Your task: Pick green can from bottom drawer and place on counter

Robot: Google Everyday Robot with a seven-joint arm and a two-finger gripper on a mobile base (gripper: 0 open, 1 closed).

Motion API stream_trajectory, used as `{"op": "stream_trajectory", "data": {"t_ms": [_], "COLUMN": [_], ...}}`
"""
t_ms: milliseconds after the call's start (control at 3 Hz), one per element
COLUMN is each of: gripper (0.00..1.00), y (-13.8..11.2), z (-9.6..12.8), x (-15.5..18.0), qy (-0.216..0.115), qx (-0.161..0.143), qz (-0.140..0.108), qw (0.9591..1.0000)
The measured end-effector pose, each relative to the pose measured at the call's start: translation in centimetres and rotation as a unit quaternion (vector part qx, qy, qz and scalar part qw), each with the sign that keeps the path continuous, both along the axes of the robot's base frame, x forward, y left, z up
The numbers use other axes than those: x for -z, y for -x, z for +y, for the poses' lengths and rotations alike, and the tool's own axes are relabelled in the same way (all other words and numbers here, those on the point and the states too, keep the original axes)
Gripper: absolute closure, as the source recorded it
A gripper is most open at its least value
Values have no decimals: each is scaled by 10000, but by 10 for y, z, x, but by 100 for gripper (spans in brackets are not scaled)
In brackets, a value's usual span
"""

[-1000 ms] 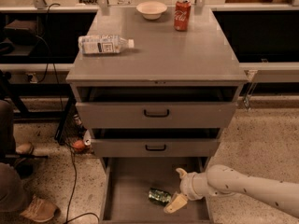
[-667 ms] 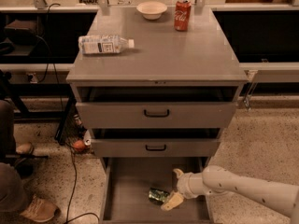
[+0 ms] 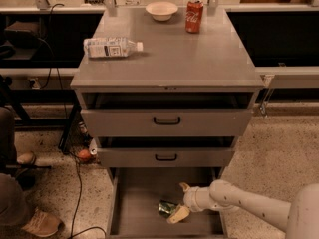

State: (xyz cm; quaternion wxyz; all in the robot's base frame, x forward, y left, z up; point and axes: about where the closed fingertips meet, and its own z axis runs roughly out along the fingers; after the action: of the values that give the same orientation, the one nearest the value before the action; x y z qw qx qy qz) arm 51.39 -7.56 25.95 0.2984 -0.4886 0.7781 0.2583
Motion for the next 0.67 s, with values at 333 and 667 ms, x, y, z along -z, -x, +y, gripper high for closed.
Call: {"op": "stream_trajectory", "data": {"t_ms": [333,667], "gripper": [0,0], "y": [-17,-17], "z": [10,10], "x": [38,38], "qy": [-136,-137], "qx": [-54,-54], "qz": [4,4], "qw": [9999,9999]}}
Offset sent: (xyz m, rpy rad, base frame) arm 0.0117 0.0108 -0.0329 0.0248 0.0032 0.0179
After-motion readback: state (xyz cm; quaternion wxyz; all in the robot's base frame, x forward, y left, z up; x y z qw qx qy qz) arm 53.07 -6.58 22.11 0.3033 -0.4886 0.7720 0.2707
